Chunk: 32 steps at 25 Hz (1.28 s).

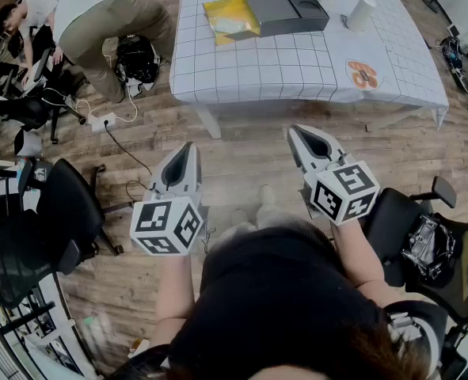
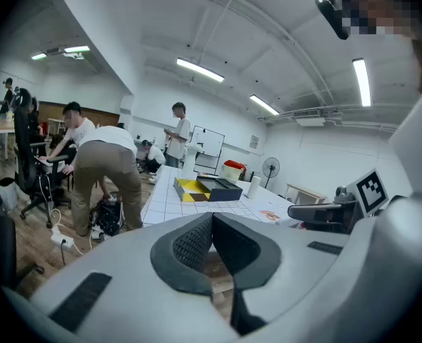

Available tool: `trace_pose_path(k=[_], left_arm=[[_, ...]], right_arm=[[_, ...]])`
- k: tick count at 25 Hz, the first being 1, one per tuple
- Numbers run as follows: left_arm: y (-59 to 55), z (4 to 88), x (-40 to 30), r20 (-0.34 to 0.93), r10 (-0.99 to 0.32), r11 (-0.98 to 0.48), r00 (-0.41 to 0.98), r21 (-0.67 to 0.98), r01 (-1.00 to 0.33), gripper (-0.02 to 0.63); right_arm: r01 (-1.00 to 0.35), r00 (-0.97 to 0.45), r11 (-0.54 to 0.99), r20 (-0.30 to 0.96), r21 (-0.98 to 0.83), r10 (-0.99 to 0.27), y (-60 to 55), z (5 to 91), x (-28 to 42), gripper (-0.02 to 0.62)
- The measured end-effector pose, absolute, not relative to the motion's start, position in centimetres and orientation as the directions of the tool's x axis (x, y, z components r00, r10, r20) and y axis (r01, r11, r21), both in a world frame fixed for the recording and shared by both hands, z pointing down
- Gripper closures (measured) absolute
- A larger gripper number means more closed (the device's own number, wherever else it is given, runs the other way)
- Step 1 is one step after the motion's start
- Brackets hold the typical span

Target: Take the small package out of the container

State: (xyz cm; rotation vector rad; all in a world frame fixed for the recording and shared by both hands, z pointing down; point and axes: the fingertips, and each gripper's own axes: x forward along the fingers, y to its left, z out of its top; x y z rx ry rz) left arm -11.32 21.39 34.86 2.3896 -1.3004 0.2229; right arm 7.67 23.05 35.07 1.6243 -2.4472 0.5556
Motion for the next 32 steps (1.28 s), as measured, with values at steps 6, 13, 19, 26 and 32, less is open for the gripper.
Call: trace_pose_path(k=[6,13,19,26,32], left_arm=[[20.5,35.3,-9.4,0.337,-0.761,-0.482,0.554,0.276,-0.831,0.578],[19.5,35.0,-7.0,0.338,-0.764,-0.482,0.550,0.268,-0.834,0.578],[18.3,35.1,-4.8,0.344,-0.762,-0.475,0.548,0.277,-0.835,0.578],[17.1,35.6,-1.8,0.357,-0.766,-0.447,0.534,0.302,-0.842,0.580],[16.7,36.2,-1.8,0.390,-0.778,-0.408,0.492,0.282,-0.868,0.580]], right_arm=[[-0.905,-0.420,0.366,0.326,-0.216,-0.847,22.3,35.1,8.8,0.581],[-0.880,-0.471,0.411,0.323,-0.239,-0.820,21.2,35.7,10.0,0.580],[-0.861,-0.506,0.442,0.325,-0.252,-0.799,19.5,36.3,11.7,0.580],[-0.817,-0.574,0.505,0.306,-0.279,-0.760,17.6,36.8,13.7,0.580],[-0.783,-0.620,0.545,0.302,-0.299,-0.725,16.1,37.3,13.2,0.580]])
